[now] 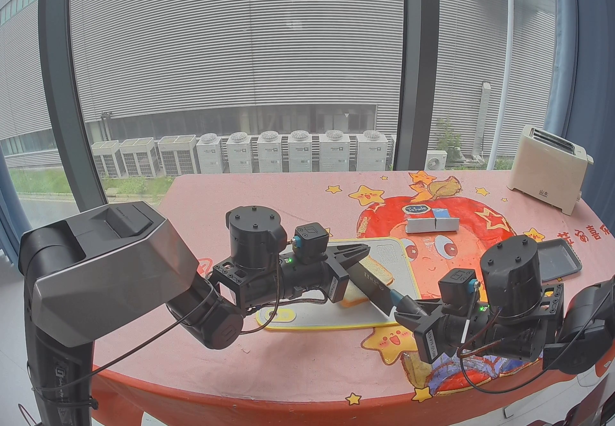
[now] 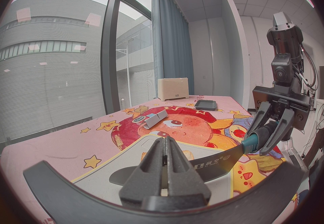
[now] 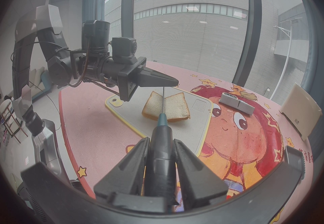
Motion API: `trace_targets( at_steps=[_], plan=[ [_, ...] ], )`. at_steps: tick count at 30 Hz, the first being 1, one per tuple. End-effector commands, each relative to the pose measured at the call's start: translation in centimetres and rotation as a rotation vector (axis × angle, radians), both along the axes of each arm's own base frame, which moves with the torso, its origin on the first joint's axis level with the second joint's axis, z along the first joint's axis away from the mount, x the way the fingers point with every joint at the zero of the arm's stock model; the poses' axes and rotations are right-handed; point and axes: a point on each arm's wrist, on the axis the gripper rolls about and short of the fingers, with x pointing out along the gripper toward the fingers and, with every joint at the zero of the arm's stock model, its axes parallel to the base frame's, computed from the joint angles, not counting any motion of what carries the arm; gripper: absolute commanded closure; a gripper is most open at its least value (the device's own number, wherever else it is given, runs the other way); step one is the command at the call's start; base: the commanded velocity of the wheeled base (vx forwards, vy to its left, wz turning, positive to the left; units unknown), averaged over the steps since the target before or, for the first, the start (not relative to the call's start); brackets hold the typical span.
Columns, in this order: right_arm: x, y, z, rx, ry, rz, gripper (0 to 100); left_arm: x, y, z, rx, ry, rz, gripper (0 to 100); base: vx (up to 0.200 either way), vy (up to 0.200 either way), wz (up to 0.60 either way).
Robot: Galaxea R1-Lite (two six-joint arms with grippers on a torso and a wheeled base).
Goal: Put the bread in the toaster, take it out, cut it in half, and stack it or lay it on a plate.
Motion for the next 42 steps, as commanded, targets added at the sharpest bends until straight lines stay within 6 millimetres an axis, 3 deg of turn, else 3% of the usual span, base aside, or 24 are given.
trace_targets(
  at_steps=[1,42],
  plan=[
    [0.04,0.10,-0.25,-0.007,0.007,0.002,100,0.12,-0.08,-1.25,0.016,0.022,0.000,100,0.000,0.000,0.00],
    [0.01,0.07,-0.35,-0.007,0.010,0.000,100,0.05,-0.19,-1.57,0.016,0.022,-0.003,100,0.000,0.000,0.00]
  ],
)
